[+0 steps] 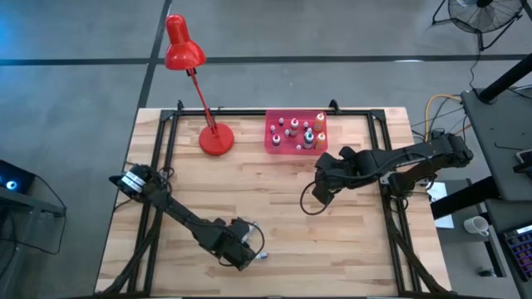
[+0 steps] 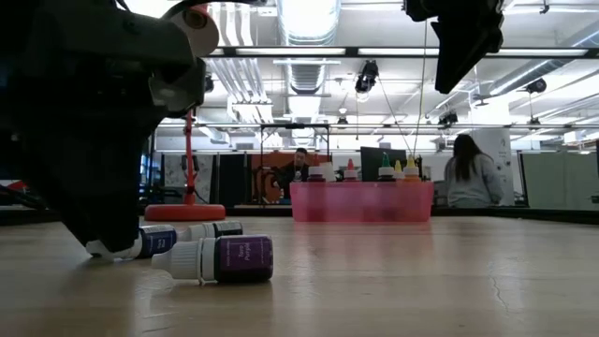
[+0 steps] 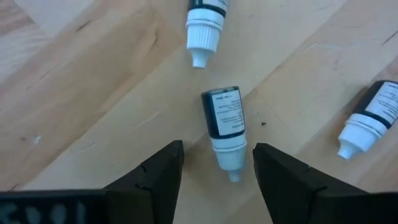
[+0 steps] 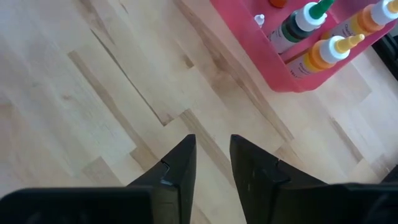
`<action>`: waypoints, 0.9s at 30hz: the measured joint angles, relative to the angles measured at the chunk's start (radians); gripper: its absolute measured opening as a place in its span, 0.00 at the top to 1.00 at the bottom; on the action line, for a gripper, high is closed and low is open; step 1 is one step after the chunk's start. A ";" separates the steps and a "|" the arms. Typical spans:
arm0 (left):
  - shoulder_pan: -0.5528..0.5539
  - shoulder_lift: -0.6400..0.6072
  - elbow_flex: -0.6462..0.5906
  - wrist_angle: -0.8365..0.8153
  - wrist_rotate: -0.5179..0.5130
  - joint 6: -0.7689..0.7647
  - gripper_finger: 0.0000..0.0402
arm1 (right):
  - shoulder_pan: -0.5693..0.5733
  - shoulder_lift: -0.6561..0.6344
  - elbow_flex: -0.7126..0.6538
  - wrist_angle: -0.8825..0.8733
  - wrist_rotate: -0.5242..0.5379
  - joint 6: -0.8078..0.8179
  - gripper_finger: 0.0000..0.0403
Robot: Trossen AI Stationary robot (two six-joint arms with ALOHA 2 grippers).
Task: Pick & Place food coloring
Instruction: Adjust the small blue food coloring bottle
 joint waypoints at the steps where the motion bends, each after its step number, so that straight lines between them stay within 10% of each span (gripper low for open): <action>1: 0.000 0.000 0.000 0.000 -0.007 0.000 0.57 | 0.000 0.000 0.000 0.000 0.003 -0.001 0.78; 15: 0.012 -0.016 -0.004 -0.017 -0.059 0.013 0.93 | 0.000 0.000 -0.015 0.128 -0.101 -0.062 0.82; 27: 0.129 -0.213 -0.036 -0.163 0.392 0.146 0.90 | -0.001 0.000 -0.202 0.675 -0.343 -0.055 0.93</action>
